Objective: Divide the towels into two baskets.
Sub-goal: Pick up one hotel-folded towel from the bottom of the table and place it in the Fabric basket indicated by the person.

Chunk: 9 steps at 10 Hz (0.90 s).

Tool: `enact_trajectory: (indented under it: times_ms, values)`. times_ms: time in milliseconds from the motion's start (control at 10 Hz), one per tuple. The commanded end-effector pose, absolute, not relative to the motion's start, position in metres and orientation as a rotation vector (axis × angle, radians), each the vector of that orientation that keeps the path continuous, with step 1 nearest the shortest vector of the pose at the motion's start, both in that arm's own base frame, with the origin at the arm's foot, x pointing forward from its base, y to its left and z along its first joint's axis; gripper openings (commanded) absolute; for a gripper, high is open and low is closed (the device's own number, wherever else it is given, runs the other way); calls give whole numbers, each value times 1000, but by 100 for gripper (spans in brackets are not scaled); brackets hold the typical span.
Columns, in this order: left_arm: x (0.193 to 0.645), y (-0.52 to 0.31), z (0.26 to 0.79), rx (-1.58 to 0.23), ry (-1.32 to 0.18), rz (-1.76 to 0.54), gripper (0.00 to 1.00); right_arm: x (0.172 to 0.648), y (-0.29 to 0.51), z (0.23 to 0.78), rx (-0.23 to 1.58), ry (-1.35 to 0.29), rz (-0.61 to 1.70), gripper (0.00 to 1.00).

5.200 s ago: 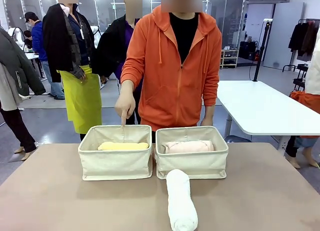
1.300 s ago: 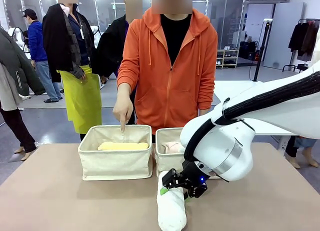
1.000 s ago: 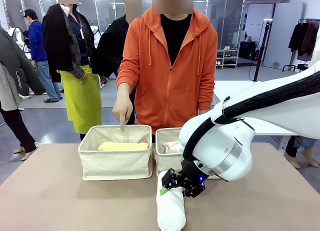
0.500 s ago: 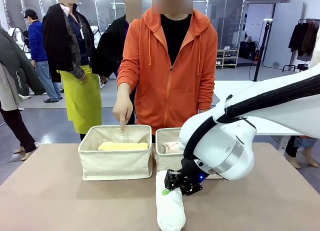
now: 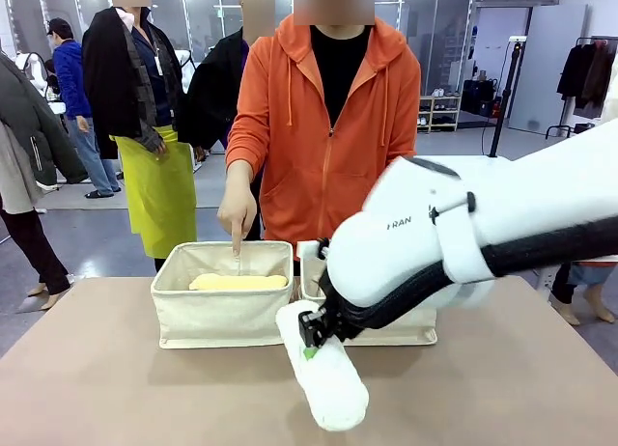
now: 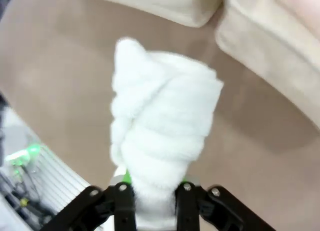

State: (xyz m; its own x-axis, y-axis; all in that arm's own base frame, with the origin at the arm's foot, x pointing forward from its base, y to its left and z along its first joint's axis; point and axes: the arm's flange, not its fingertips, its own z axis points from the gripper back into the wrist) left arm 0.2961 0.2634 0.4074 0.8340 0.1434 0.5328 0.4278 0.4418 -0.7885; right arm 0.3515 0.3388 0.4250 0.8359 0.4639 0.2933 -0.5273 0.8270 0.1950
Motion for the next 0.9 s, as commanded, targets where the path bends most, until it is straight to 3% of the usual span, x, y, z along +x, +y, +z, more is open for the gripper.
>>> enact_trajectory:
  times_ms: [0, 200, 300, 700, 800]
  values:
    - [293, 264, 410, -1118, -606, -203, 100, 369, 385, 470, 168, -252, 663, 23]
    - [293, 264, 410, -1118, -606, -203, 100, 370, 405, 482, 99, -282, 708, 23]
    - [293, 264, 410, -1118, -606, -203, 100, 355, 370, 476, 139, -263, 689, 23]
    - [293, 264, 410, -1118, -606, -203, 100, 355, 370, 476, 139, -263, 689, 23]
    - [293, 264, 410, -1118, -606, -203, 100, 365, 374, 473, 115, -243, 702, 31]
